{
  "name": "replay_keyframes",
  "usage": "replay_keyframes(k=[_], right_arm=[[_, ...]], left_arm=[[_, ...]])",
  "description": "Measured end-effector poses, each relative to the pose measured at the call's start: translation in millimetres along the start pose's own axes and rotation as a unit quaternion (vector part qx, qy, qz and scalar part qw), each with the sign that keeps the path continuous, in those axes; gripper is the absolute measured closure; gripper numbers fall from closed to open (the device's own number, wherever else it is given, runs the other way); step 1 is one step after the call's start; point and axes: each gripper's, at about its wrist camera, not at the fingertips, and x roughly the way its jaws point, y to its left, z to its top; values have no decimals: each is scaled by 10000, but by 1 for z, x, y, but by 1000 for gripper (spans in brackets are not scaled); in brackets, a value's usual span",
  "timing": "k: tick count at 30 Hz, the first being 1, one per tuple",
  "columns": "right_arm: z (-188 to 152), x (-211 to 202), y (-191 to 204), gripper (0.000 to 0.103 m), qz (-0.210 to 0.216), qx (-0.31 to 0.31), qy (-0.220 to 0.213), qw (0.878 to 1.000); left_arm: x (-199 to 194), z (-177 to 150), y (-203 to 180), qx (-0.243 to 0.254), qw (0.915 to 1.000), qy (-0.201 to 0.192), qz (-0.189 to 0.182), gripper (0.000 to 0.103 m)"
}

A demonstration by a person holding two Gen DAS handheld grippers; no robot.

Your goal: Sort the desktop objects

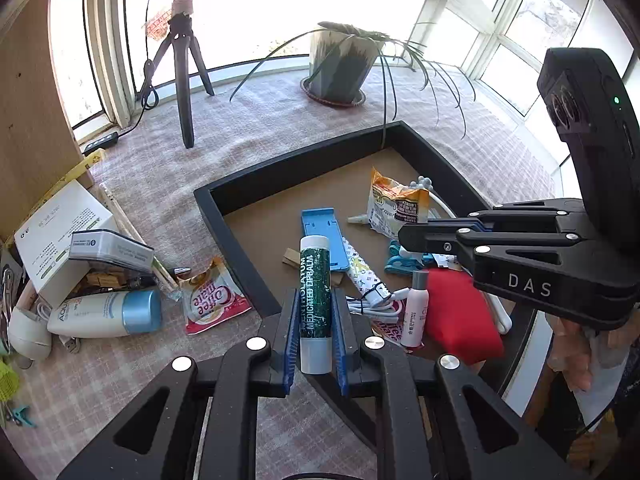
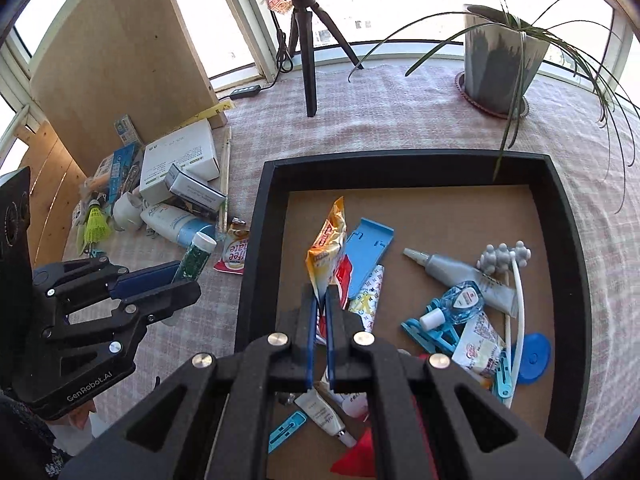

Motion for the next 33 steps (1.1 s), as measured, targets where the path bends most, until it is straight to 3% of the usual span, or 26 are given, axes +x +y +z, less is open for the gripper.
replay_keyframes(k=[6,7,8,9,10,11,12,13,25,33], right_arm=[[-6,-15,-23,98,-214,271,-140,9993],[-6,-17,-26,98,-258,298,-167,9991],[-7,-20,-28,98,-302,322,-240,9987],[-7,-22,-30,93,-350,359,-301,9983],[-7,-23,-32,81,-392,394,-296,9980],[-7,-23,-33,72,-436,419,-286,9978],[-8,-24,-34,55,-499,434,-308,9973],[-9,-25,-33,49,-566,439,-368,9968],[-2,-16,0,48,-405,243,-352,9983],[3,-9,48,48,-217,-129,-404,9989]], left_arm=[[16,13,-32,224,9997,103,-63,88],[18,14,-35,257,9995,154,-41,79],[18,14,-37,263,9995,176,14,61],[17,14,-37,252,9996,136,36,53],[15,14,-36,221,9997,69,66,48],[13,14,-34,185,9998,53,107,48],[12,14,-30,131,9998,63,110,48],[11,14,-26,68,9999,69,102,48],[-24,-8,42,-547,9968,-96,581,48],[-66,-35,97,-1088,9870,-268,1150,46]])
